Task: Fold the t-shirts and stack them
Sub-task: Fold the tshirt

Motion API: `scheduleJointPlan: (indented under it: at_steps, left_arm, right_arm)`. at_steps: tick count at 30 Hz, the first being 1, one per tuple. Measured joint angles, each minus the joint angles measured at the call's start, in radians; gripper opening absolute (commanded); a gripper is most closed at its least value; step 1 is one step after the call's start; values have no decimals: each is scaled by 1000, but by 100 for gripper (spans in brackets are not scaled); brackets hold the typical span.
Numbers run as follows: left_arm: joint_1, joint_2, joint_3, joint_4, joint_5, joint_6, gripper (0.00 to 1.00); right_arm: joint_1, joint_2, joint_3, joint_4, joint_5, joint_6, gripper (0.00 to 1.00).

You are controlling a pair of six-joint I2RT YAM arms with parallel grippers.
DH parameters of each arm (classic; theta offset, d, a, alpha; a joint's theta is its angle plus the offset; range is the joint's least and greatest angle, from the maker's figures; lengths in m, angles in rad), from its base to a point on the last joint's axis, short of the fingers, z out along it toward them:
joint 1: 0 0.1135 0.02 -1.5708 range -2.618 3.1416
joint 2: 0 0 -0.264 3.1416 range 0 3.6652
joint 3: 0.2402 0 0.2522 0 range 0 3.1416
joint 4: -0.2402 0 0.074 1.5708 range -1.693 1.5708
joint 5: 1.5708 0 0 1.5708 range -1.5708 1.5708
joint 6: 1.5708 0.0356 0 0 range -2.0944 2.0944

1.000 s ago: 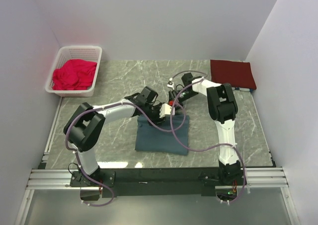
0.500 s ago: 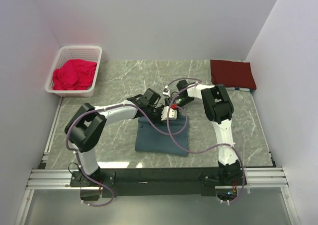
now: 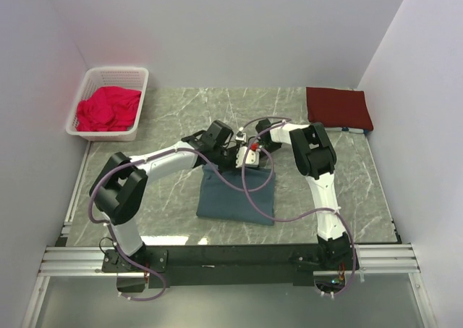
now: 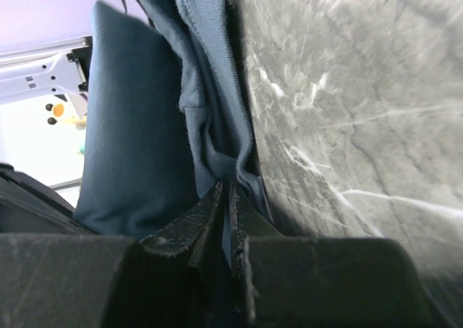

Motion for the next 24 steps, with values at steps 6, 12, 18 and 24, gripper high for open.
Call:
scheduleJointPlan:
  at_steps: [6, 12, 18, 24]
  left_arm:
    - [40, 34, 39, 2, -8, 6, 0]
    - [56, 61, 41, 33, -30, 17, 1]
    - [55, 71, -10, 138, -68, 17, 1]
    - [36, 56, -105, 246, -114, 43, 13]
  right_arm:
    - [0, 3, -1, -6, -21, 0, 14]
    - [0, 4, -1, -8, -26, 0, 15]
    - [1, 4, 0, -17, -14, -1, 21]
    - [8, -4, 20, -53, 48, -10, 27]
